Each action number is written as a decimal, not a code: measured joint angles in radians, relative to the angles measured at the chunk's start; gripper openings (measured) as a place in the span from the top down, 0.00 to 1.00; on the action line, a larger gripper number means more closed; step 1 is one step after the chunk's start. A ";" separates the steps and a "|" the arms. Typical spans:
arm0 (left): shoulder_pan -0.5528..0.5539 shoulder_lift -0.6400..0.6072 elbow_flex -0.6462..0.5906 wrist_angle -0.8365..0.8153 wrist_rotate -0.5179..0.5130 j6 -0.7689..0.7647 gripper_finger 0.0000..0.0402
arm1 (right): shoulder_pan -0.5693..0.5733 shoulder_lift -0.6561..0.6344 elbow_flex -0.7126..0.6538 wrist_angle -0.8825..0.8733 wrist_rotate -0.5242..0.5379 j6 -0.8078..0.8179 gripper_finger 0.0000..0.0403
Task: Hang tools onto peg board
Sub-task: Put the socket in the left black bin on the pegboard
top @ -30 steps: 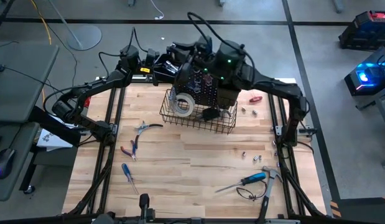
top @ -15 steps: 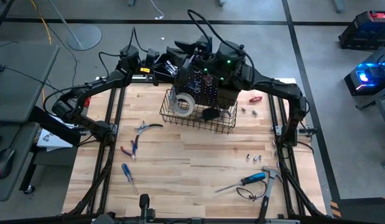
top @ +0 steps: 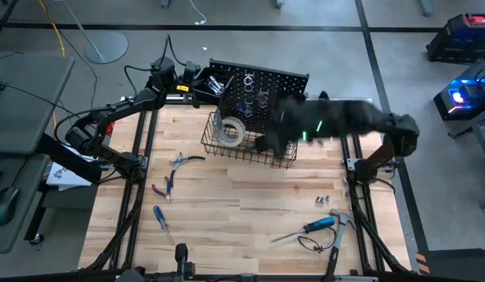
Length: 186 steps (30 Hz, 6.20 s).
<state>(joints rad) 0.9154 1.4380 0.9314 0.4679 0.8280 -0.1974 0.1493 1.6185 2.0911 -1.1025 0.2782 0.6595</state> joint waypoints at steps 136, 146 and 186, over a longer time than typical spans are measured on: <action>0.000 0.000 0.000 -0.001 -0.029 -0.035 0.61 | 0.250 -0.123 -1.411 0.272 -0.422 1.658 0.46; 0.000 0.000 0.000 -0.001 -0.027 -0.037 0.61 | 0.209 -0.121 -1.421 0.221 -0.367 1.640 0.46; -0.014 0.000 0.000 -0.001 -0.021 -0.165 0.61 | 0.220 -0.160 -1.484 0.397 -0.352 1.535 0.57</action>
<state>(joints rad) 0.9009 1.4380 0.9314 0.4671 0.8070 -0.3623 0.3694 1.4590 0.6071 -0.7051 -0.0735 2.1949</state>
